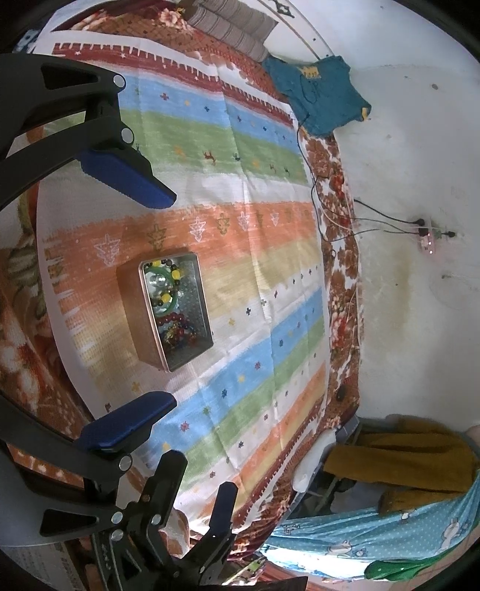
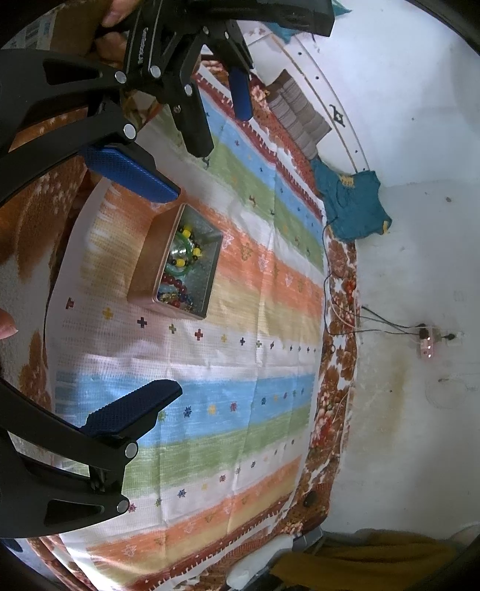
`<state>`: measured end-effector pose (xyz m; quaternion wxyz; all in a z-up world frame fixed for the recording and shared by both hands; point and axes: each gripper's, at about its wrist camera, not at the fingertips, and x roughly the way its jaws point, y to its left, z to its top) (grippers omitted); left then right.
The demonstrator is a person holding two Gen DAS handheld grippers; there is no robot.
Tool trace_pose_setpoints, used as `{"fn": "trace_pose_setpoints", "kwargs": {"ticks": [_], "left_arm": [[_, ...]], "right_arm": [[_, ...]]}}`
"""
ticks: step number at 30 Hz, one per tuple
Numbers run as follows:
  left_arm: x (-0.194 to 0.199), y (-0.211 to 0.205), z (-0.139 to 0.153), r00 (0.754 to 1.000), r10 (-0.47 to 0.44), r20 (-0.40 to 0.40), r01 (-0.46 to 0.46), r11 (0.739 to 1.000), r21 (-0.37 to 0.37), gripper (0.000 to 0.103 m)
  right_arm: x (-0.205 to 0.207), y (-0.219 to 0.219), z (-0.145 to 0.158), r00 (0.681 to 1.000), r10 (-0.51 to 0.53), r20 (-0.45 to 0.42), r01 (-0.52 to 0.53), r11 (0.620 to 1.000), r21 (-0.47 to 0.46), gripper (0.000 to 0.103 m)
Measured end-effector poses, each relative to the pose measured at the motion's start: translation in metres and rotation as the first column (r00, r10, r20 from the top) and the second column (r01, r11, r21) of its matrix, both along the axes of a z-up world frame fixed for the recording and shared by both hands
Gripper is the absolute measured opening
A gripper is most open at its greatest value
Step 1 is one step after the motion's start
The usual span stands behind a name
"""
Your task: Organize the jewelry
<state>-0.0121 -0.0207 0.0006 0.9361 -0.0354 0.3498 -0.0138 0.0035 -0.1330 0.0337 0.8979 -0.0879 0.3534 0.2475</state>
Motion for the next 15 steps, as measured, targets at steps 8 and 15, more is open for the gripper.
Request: {"fn": "trace_pose_setpoints", "kwargs": {"ticks": [8,15], "left_arm": [[-0.0002,0.0016,-0.0005,1.000,-0.003,0.003,0.003,1.000,-0.009,0.097],[-0.0023,-0.0003,-0.0005,1.000,-0.004,0.007,0.004,1.000,-0.002,0.097]], "right_arm": [[-0.0026,0.0018,0.0012,1.000,-0.003,0.006,0.003,1.000,-0.001,0.097],[0.0005,0.0018,0.0011,1.000,-0.012,0.004,0.012,1.000,-0.006,0.097]]}}
